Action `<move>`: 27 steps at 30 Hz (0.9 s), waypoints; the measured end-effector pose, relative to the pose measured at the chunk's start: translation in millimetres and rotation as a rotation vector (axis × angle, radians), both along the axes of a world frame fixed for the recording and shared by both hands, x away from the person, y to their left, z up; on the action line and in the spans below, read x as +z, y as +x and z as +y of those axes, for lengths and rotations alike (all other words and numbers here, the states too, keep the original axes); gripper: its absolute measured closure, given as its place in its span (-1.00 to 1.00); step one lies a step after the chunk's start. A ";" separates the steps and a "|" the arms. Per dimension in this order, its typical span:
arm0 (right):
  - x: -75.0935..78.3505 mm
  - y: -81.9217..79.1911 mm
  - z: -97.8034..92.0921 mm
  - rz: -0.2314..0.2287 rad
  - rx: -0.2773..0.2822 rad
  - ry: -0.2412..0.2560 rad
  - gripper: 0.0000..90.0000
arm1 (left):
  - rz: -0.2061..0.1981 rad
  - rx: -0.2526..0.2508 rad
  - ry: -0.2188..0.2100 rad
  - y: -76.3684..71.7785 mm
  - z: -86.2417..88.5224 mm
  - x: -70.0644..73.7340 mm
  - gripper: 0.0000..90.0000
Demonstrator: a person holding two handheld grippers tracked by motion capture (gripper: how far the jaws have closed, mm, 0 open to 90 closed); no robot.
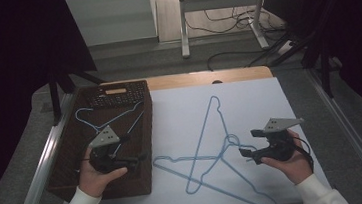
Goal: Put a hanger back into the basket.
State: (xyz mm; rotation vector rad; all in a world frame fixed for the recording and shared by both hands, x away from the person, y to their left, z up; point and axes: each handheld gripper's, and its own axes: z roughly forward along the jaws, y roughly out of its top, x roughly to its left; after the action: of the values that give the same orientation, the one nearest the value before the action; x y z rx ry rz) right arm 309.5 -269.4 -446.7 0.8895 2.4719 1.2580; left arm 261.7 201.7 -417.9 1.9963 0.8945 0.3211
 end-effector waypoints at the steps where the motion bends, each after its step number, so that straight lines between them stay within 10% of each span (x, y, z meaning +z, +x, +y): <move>1: 0.0 0.0 0.0 0.000 0.000 0.000 -0.62 | -0.001 -0.006 0.006 0.3 -1.0 0.0 -0.72; 27: -2.5 6.9 -4.0 0.038 -0.059 -0.045 -0.37 | 0.001 -0.057 0.040 -4.1 -19.0 -1.1 -0.70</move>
State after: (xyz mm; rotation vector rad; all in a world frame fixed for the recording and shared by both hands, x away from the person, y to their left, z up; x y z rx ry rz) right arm 316.4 -273.4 -449.2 0.9758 2.4739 1.1725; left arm 257.6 182.8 -419.0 2.0545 0.8358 0.3083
